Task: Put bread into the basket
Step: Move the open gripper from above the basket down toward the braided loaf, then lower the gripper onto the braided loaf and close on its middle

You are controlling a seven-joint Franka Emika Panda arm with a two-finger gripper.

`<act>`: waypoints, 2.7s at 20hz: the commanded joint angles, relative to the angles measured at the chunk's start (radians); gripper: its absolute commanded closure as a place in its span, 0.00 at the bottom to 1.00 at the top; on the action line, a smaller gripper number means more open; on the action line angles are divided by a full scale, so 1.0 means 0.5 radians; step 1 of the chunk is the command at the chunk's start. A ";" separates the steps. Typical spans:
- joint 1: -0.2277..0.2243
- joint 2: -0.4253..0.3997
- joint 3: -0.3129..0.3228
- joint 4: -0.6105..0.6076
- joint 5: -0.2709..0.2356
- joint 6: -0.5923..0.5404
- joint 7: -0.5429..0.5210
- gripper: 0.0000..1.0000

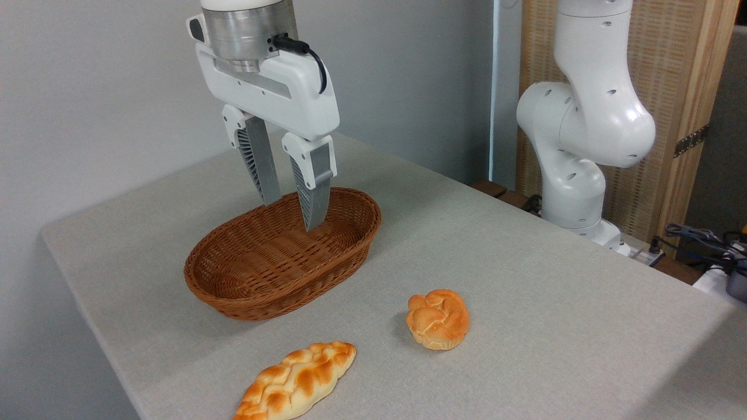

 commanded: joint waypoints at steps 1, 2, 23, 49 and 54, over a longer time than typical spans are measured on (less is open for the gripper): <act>-0.016 -0.018 0.025 -0.024 0.016 0.043 0.013 0.00; -0.016 -0.018 0.025 -0.024 0.016 0.043 0.013 0.00; 0.125 0.040 0.064 -0.576 0.022 1.037 0.609 0.00; 0.131 0.356 0.074 -0.595 0.117 1.233 0.609 0.00; 0.131 0.372 0.074 -0.607 0.191 1.239 0.596 0.16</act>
